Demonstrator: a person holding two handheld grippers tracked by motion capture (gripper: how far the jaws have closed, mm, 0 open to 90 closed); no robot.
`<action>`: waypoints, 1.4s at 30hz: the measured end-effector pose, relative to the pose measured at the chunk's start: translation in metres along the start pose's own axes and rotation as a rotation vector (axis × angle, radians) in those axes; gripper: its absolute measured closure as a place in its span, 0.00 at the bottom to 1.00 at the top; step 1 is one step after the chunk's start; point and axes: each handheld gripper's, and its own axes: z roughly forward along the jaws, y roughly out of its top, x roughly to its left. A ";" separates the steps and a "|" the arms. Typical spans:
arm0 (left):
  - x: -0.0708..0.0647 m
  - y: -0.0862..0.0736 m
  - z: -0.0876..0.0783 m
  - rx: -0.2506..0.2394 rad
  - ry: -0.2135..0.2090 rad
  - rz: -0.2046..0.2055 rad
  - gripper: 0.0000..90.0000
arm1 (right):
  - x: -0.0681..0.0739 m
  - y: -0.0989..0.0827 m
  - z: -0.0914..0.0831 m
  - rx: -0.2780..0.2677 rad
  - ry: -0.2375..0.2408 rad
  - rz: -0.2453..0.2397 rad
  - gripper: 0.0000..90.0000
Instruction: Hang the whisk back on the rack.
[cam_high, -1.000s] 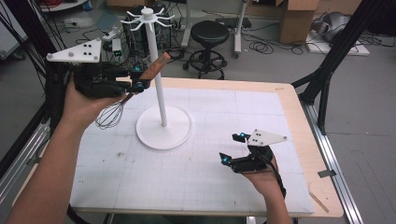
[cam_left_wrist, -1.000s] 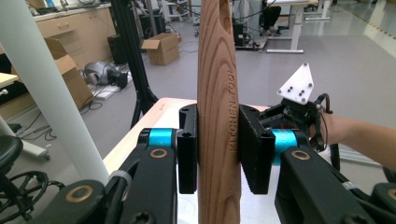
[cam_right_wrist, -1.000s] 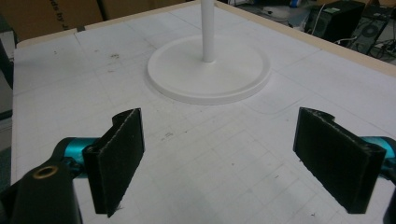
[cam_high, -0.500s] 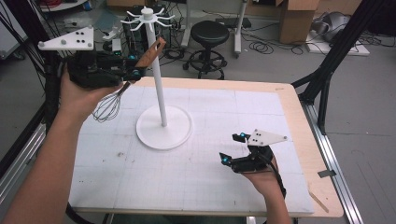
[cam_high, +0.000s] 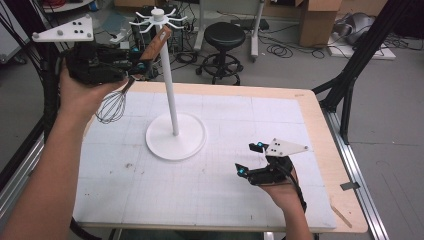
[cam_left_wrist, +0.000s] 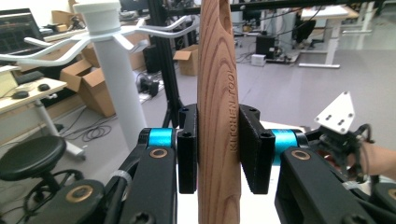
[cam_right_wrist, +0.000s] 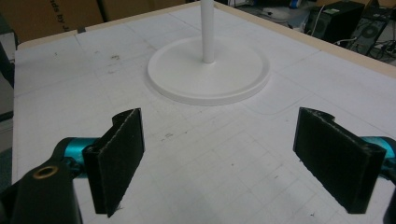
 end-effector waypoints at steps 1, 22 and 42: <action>0.000 0.000 0.000 -0.002 0.008 -0.001 0.79 | 0.000 0.000 0.000 -0.001 -0.001 -0.002 0.17; 0.012 -0.017 -0.004 0.009 0.070 -0.030 0.79 | 0.000 0.000 0.000 0.000 0.000 -0.001 0.17; 0.015 -0.025 0.007 0.033 0.046 -0.087 0.78 | -0.001 0.000 -0.001 0.000 -0.001 -0.001 0.17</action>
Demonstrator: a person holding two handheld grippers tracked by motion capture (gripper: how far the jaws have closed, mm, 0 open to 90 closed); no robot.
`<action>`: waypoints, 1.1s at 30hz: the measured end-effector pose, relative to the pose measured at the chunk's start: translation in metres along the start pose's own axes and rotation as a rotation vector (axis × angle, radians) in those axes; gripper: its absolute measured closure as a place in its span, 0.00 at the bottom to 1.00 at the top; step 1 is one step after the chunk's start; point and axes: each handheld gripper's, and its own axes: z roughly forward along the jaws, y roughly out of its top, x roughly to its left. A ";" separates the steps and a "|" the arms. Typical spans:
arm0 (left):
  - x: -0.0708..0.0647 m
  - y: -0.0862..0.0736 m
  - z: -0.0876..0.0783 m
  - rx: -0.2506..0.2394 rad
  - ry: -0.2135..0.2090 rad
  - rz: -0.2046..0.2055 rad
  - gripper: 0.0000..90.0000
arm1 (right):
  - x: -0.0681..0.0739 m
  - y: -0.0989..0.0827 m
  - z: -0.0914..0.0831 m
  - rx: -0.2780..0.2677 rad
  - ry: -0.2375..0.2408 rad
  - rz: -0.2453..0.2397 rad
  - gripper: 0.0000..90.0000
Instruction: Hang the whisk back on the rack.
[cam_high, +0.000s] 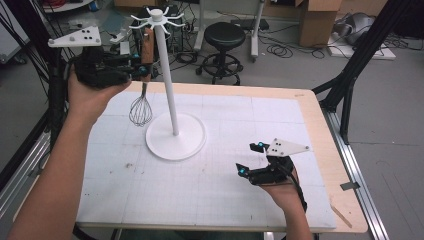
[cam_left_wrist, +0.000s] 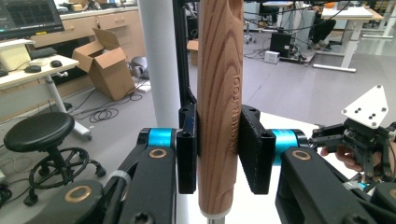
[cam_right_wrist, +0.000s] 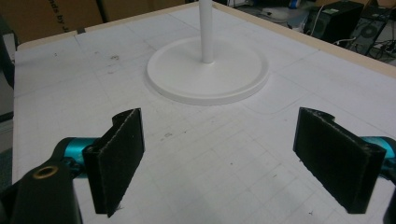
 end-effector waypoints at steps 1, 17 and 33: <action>0.000 0.000 0.000 0.013 0.003 0.004 0.77 | 0.000 0.000 0.000 0.000 -0.001 0.000 0.17; -0.010 -0.018 -0.005 0.049 -0.008 -0.013 0.47 | 0.000 0.001 -0.001 -0.003 -0.003 -0.004 0.17; -0.030 -0.053 -0.013 0.065 -0.051 -0.019 0.28 | 0.002 0.003 -0.004 -0.013 -0.006 -0.006 0.17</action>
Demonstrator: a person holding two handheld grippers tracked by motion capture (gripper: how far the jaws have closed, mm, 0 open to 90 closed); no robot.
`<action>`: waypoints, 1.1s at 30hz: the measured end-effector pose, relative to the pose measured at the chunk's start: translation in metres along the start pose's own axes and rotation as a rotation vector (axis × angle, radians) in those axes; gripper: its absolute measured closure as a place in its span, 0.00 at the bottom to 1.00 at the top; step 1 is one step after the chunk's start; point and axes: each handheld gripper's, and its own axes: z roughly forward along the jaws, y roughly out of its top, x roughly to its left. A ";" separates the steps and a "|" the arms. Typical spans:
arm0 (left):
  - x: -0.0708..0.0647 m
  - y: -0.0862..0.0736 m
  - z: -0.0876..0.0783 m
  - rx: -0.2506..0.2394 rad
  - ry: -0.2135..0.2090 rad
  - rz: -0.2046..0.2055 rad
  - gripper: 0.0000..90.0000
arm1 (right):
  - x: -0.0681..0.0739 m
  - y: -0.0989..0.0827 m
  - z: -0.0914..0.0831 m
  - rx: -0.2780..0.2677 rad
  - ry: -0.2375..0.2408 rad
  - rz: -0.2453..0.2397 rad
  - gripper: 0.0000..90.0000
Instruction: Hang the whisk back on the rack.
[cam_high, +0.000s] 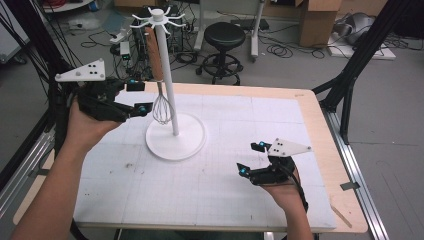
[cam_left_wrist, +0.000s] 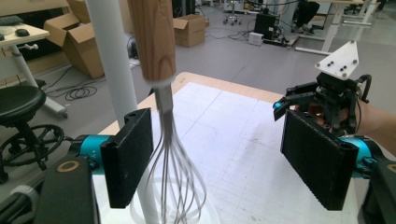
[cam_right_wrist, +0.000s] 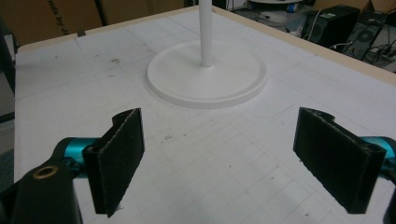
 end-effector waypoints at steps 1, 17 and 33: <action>-0.001 -0.002 -0.001 -0.002 0.001 0.001 0.27 | 0.000 0.000 0.000 0.000 0.000 -0.001 0.17; -0.027 -0.038 0.004 0.002 -0.121 0.036 0.19 | -0.001 0.000 -0.001 0.001 -0.001 0.001 0.17; -0.044 -0.099 0.027 0.057 -0.205 0.013 0.12 | 0.000 0.000 -0.001 0.005 -0.002 0.002 0.17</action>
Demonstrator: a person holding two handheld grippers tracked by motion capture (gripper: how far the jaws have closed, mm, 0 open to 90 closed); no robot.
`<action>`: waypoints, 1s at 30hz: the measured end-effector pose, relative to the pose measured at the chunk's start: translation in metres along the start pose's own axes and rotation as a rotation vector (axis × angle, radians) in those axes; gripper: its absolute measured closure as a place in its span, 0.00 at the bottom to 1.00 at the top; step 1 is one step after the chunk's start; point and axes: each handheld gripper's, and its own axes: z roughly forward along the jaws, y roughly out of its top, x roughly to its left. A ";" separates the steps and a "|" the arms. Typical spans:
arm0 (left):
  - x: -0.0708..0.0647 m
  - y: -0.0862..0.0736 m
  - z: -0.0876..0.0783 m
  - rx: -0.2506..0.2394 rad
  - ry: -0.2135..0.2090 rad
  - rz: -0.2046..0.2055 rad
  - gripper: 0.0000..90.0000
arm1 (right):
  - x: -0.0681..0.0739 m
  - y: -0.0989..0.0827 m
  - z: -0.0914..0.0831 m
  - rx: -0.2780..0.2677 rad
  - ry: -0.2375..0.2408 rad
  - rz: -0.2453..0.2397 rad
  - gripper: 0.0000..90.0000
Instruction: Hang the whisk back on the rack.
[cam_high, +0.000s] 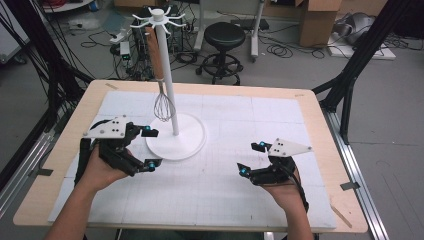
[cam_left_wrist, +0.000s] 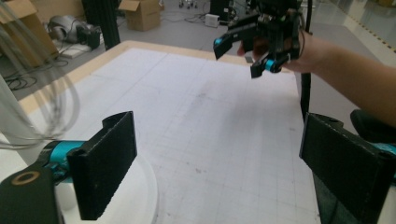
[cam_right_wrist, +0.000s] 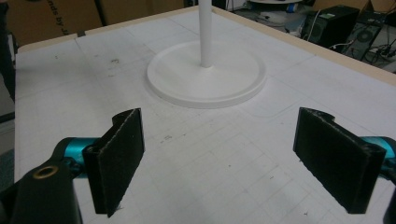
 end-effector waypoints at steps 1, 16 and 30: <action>0.000 -0.003 0.001 0.002 -0.002 -0.001 0.12 | 0.000 0.000 0.000 0.000 0.000 0.002 0.17; 0.010 -0.036 0.012 0.044 0.001 -0.049 0.08 | -0.001 -0.003 0.000 0.002 0.005 0.006 0.17; 0.017 -0.047 0.018 0.045 0.015 -0.075 0.06 | -0.006 -0.008 0.001 0.009 0.006 0.015 0.17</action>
